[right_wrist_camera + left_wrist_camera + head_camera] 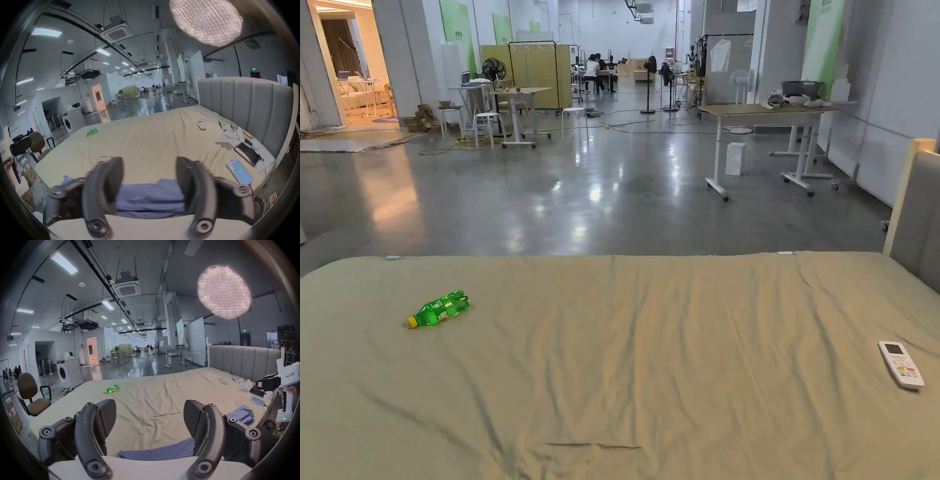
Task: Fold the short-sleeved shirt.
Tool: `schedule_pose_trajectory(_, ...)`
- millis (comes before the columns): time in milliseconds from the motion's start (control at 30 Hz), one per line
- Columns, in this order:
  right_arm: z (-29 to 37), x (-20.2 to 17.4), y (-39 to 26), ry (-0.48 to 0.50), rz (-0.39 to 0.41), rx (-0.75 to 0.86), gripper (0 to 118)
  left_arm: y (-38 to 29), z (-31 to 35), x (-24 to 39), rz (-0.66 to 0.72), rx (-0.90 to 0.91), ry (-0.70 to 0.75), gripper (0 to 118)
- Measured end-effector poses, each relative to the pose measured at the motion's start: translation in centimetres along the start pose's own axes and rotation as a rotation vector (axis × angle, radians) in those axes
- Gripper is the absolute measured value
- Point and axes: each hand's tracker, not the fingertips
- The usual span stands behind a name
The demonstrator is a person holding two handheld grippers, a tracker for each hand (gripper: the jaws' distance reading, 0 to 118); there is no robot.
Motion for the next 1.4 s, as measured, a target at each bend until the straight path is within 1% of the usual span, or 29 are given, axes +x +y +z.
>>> schedule_pose_trajectory(33,0.0,-0.5,0.2,0.017,0.020,0.012,51,0.2,0.4,0.2,-0.001,0.013,-0.016,83)
schedule_pose_trajectory(67,0.2,-1.0,0.3,0.026,0.039,0.025,35,0.5,0.6,0.5,0.007,0.013,-0.020,73)
schedule_pose_trajectory(100,0.4,-1.7,0.5,0.024,0.061,0.041,27,0.8,0.8,0.6,0.024,0.006,-0.041,61)
schedule_pose_trajectory(133,0.7,-2.2,0.7,0.033,0.094,0.044,23,0.7,1.0,0.4,0.027,-0.008,-0.065,45)
schedule_pose_trajectory(167,0.8,-2.5,0.8,0.044,0.124,0.053,16,0.8,1.2,0.5,0.027,-0.006,-0.055,19)
schedule_pose_trajectory(200,1.1,-2.9,0.8,0.045,0.150,0.067,9,0.9,1.4,0.5,0.032,-0.007,-0.051,9)
schedule_pose_trajectory(233,1.4,-3.4,0.9,0.034,0.173,0.088,4,1.0,1.7,0.2,0.051,-0.009,-0.063,8)
schedule_pose_trajectory(267,1.6,-3.7,1.0,0.032,0.192,0.101,0,1.1,1.7,0.1,0.080,-0.029,-0.096,1)
schedule_pose_trajectory(400,2.1,-4.7,1.4,0.031,0.198,0.098,0,1.3,1.8,0.1,0.093,-0.032,-0.097,0)
schedule_pose_trajectory(533,2.2,-4.8,1.5,0.022,0.204,0.110,0,1.6,1.8,0.2,0.082,-0.027,-0.097,0)
schedule_pose_trajectory(733,2.2,-4.0,1.6,0.022,0.135,0.094,0,1.9,1.6,-0.1,0.086,-0.046,-0.103,0)
schedule_pose_trajectory(933,2.3,-3.7,1.6,0.011,0.129,0.088,0,2.1,1.5,-0.8,0.135,-0.076,-0.127,0)
schedule_pose_trajectory(1100,2.4,-3.6,1.6,0.013,0.125,0.092,0,2.2,1.3,-1.0,0.111,-0.070,-0.125,0)
schedule_pose_trajectory(1200,2.3,-3.6,1.5,0.015,0.124,0.088,0,1.8,1.1,-1.7,0.164,-0.097,-0.128,0)
schedule_pose_trajectory(1367,2.2,-3.6,1.1,0.019,0.122,0.069,0,1.0,0.8,-3.3,0.194,-0.118,-0.118,0)
schedule_pose_trajectory(1400,2.1,-3.5,1.0,0.024,0.114,0.067,0,0.7,0.4,-4.1,0.234,-0.143,-0.145,0)
